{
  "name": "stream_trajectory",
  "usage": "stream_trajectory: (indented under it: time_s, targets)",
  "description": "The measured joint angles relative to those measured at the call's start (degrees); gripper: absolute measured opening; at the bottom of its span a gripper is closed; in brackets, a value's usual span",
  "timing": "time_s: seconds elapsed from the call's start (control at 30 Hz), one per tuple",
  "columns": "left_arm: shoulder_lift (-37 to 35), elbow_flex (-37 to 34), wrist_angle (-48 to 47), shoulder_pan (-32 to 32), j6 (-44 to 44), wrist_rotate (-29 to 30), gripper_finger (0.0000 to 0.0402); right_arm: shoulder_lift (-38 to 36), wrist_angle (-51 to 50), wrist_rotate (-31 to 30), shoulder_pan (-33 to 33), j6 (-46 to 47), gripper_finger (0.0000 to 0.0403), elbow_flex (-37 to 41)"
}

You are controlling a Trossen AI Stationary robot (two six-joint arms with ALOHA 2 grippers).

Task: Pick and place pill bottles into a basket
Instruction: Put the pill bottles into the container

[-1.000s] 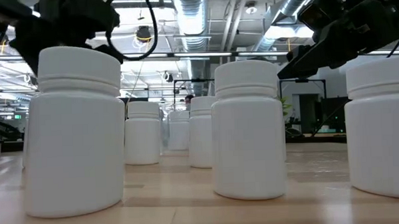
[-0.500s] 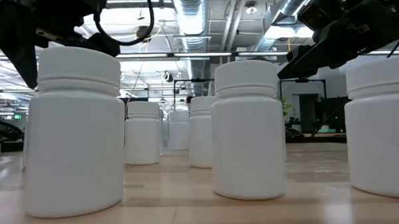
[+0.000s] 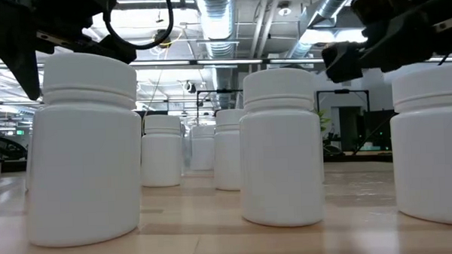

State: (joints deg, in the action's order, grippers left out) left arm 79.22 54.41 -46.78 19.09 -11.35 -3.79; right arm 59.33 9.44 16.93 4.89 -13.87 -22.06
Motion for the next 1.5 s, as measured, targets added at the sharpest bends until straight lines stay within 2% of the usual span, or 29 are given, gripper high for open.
stream_trajectory:
  time_s: [0.2, 0.87, 1.23, 1.5]
  targets:
    - [0.0, 0.0, 0.0, 0.0, 0.0, 0.0, 0.0197, 0.0, 1.6, 6.4, 0.0, -3.1, 0.0230, 0.0]
    - [0.1, 0.0, 0.3, 0.3, -2.4, 0.3, 0.0197, 0.0, 1.8, 5.5, 0.0, -1.2, 0.0230, 0.0]
    - [4.2, 0.0, 1.5, 1.2, -1.5, -1.8, 0.0197, 0.0, 1.8, 5.5, 0.0, -1.0, 0.0230, 0.0]
    - [4.4, 0.0, 3.2, 1.4, -3.1, -1.7, 0.0197, 0.0, 1.7, 5.5, 0.0, -0.9, 0.0230, 0.0]
